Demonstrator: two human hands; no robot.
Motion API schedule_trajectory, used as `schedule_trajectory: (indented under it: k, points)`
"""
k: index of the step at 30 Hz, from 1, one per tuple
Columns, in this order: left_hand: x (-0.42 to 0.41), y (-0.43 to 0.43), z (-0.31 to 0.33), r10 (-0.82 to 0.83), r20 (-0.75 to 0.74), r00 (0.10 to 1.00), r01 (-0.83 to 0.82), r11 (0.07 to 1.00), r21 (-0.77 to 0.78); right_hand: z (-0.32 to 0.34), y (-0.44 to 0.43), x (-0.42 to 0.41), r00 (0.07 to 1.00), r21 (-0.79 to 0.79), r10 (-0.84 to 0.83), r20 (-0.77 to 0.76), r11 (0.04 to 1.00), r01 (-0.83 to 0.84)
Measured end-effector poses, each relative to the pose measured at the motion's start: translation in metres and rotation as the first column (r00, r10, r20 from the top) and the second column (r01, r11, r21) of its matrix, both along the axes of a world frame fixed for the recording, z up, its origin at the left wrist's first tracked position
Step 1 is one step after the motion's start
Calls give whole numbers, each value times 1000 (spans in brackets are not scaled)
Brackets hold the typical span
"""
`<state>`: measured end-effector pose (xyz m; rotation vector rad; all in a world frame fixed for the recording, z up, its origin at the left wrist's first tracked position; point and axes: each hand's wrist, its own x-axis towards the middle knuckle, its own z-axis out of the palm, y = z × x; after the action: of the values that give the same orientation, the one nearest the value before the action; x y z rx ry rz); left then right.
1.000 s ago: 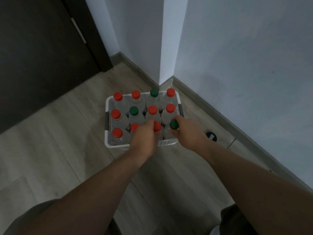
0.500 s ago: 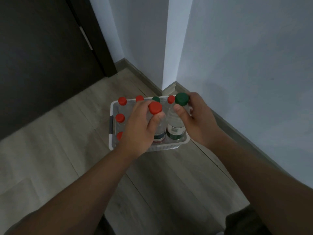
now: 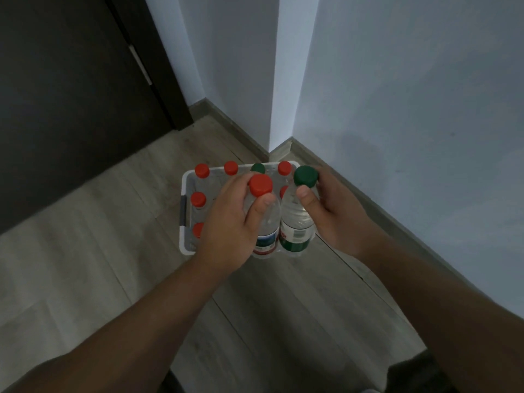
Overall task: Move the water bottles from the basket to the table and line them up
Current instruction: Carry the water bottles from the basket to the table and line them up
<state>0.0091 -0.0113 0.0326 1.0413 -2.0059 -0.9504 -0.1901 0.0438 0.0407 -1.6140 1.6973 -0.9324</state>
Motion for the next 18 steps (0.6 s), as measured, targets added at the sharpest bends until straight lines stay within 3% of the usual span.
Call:
schedule_trajectory:
  k: [4, 9, 18]
  points:
    - [5, 0, -7, -6, -23, 1000, 7, 996, 84, -9, 1, -3, 993, 132, 70, 94, 988, -82]
    - [9, 7, -21, -171, -124, 977, 205, 911, 358, -31, 1, -4, 970, 166, 98, 221, 977, -137]
    - [17, 9, -51, -125, 0, 992, 108, 855, 506, -55, 9, 2, 917, 303, -63, 394, 951, -65]
